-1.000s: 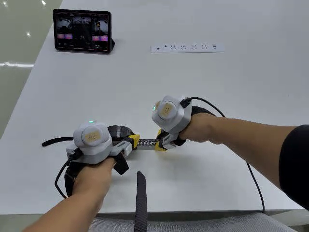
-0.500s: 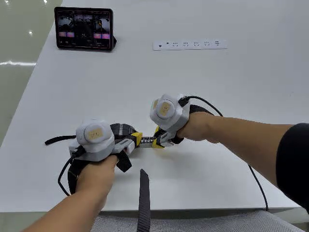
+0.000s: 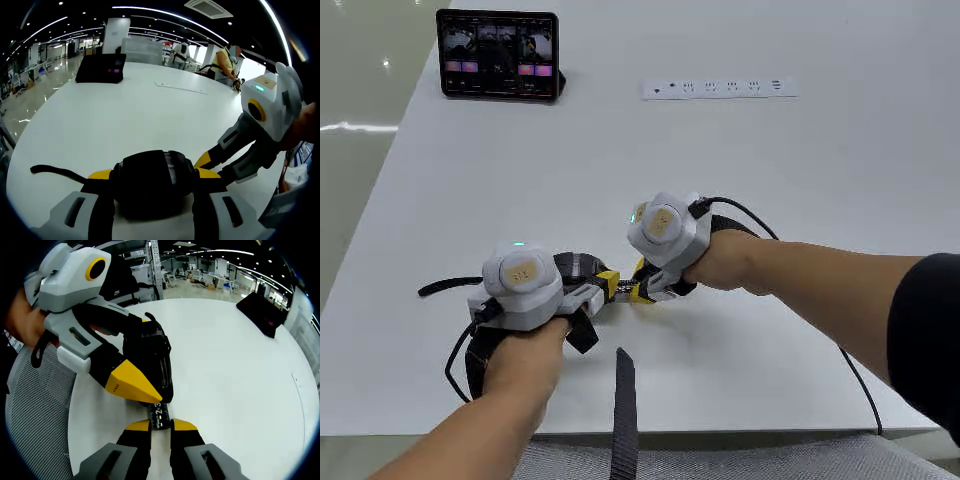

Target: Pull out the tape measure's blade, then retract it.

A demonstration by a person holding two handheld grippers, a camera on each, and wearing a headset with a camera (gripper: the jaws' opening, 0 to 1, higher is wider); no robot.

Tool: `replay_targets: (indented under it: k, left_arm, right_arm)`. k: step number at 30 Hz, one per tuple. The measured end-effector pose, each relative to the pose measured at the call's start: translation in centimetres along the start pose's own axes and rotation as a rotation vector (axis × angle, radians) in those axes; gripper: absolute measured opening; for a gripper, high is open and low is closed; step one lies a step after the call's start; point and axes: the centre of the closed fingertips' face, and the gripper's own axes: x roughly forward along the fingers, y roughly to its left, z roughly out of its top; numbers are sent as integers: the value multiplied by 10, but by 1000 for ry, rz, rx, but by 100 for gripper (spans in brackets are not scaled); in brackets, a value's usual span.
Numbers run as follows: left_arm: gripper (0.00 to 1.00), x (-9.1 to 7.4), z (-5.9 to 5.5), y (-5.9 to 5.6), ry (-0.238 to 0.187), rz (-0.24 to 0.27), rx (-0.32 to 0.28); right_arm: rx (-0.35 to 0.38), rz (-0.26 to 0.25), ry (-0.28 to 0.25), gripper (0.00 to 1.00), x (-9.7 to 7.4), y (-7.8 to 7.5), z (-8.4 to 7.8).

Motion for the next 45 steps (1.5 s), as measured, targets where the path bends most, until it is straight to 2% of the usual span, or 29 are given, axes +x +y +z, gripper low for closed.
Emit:
replay_targets:
  k: [29,40,43,45]
  left_arm:
    - [59,0,0,-1,0,0,3]
    - [61,0,0,-2,-19,6,22]
    - [62,1,1,-3,-17,-1,24]
    - [62,0,1,-2,-12,-6,16]
  right_arm:
    - [13,1,-27,11,8,3,13]
    - [-14,-26,-22,12,9,3,12]
    - [-16,-55,-23,16,8,-1,12]
    - [-14,-52,-27,17,6,0,12]
